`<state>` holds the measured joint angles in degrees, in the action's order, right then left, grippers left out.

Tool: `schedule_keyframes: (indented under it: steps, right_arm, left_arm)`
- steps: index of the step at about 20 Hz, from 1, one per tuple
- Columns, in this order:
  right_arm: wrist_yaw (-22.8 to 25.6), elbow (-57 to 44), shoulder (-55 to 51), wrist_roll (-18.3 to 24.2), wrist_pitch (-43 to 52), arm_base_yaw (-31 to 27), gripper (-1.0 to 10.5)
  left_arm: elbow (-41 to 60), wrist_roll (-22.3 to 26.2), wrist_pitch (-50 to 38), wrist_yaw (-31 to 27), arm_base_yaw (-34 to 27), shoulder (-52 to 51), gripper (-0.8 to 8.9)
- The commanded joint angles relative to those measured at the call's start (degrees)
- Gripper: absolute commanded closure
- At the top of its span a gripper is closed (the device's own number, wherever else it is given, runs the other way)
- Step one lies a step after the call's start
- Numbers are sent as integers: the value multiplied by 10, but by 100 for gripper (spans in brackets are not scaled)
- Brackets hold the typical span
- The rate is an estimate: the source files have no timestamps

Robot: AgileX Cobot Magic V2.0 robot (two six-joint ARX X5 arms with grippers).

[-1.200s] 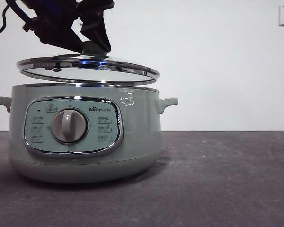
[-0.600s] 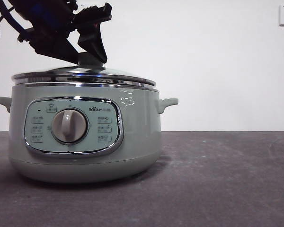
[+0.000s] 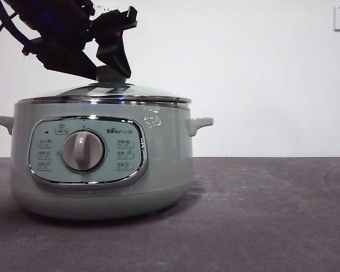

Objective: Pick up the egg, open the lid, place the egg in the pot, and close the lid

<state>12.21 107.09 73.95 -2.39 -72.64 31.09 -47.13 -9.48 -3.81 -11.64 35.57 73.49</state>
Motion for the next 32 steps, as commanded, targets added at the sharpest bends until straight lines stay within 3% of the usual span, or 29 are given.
schedule_keyframes:
  steps: [1, 6, 7, 9, 10, 17, 21, 23, 24, 25, 27, 30, 32]
  right_arm:
    - [1, 0, -2, -7, 1, 0, 632]
    - [1, 0, -2, -8, 1, 0, 632]
    - [1, 0, -2, -8, 1, 0, 632]
    - [1, 0, -2, -8, 1, 0, 632]
    - [1, 0, -2, -8, 1, 0, 632]
    - [-2, -1, -2, -8, 1, 0, 632]
    - [-3, -21, -14, -12, 7, 3, 656]
    - [-3, -67, -34, -16, 35, 13, 854]
    - [-3, -106, -50, -16, 61, 19, 948]
    - [-3, -143, -65, -16, 89, 25, 963]
    - [-3, -239, -104, -16, 171, 36, 963]
    - [-1, -409, -178, -16, 332, 49, 963]
    - [0, -507, -222, -16, 422, 55, 963]
  left_arm:
    - [3, 3, 25, -3, 5, 1, 822]
    - [3, 3, 34, -3, 4, 1, 802]
    - [3, 3, 34, -3, 3, 1, 699]
    - [3, 3, 28, -3, 3, 1, 373]
    - [3, 3, 20, -3, 3, 1, 307]
    - [-4, 2, -12, 3, 5, -47, 311]
    - [-20, 2, 63, 47, 5, -126, 326]
    - [-20, 8, 103, 54, 5, -176, 524]
    - [-20, 18, 122, 60, 5, -202, 680]
    - [-20, 23, 137, 59, 5, -223, 812]
    - [-20, 29, 170, 52, 5, -264, 821]
    - [-18, 58, 243, -21, 5, -304, 822]
    - [-5, 67, 264, -24, 5, -318, 822]
